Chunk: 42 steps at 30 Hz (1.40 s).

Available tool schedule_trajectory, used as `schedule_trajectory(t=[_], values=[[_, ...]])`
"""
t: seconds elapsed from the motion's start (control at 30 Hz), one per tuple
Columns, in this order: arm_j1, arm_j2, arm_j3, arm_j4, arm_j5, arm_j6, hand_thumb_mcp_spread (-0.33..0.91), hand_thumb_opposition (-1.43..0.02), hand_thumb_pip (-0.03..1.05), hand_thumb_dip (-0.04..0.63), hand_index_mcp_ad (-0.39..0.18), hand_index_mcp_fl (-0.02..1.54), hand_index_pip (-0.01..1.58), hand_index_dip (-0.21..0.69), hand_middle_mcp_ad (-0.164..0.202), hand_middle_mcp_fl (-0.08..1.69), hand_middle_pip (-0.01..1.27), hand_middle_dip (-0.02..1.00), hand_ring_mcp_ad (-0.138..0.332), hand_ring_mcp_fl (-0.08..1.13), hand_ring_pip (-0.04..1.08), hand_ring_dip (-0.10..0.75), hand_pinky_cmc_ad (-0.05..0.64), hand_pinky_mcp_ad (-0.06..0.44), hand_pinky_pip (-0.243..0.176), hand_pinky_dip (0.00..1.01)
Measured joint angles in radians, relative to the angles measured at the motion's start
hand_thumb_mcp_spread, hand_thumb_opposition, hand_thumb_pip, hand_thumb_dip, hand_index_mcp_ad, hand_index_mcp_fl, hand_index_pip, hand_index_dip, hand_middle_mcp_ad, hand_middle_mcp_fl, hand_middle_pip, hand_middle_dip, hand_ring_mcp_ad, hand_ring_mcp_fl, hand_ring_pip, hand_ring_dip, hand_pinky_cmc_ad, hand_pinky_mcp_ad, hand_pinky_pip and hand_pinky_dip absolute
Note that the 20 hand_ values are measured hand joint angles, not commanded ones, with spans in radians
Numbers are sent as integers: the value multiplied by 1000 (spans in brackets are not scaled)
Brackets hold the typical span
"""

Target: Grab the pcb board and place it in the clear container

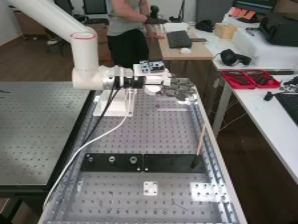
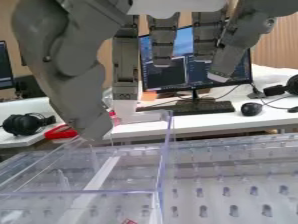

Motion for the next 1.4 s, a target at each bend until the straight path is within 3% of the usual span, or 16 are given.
schedule_trajectory(t=[0.17, 0.33, 0.57, 0.63, 0.77, 0.93, 1.1, 1.4], values=[[-10, 29, -14, -2, 5, 1, 330, -852, 730, 246, -89, 23, 1560, 124, 77, 9, 134, 138, 232, -2, 94, 28, 309, 183, -94, 688], [-35, 107, -48, -7, 14, -1, 288, -833, 730, 239, -89, 21, 1546, 122, 77, 7, 134, 138, 232, -2, 99, 24, 309, 183, -93, 716], [-90, 252, -108, -45, 62, -4, 223, -805, 646, 190, -89, 2, 1307, 115, 77, 7, 134, 138, 232, -2, 96, 24, 312, 183, -124, 742], [-105, 301, -129, -62, 86, -12, 208, -803, 565, 157, -86, 5, 1211, 119, 77, 7, 134, 138, 232, -2, 93, 24, 316, 182, -127, 742], [-124, 374, -160, -85, 126, -29, 209, -791, 564, 143, -80, 5, 1014, 119, 77, 5, 134, 138, 232, 0, 87, 24, 328, 183, -140, 740], [-147, 470, -189, -136, 178, -59, 208, -777, 522, 134, -72, 9, 918, 119, 77, 10, 138, 138, 236, 0, 87, 28, 346, 185, -138, 740], [-160, 508, -184, -210, 195, -74, 211, -778, 520, 131, -65, 3, 822, 120, 75, 7, 134, 138, 234, 2, 73, 28, 346, 201, -138, 733], [-185, 523, -166, -242, 163, -73, 216, -778, 504, 126, -65, 24, 721, 161, 75, 7, 134, 138, 234, 2, 75, 28, 363, 215, -138, 719]])
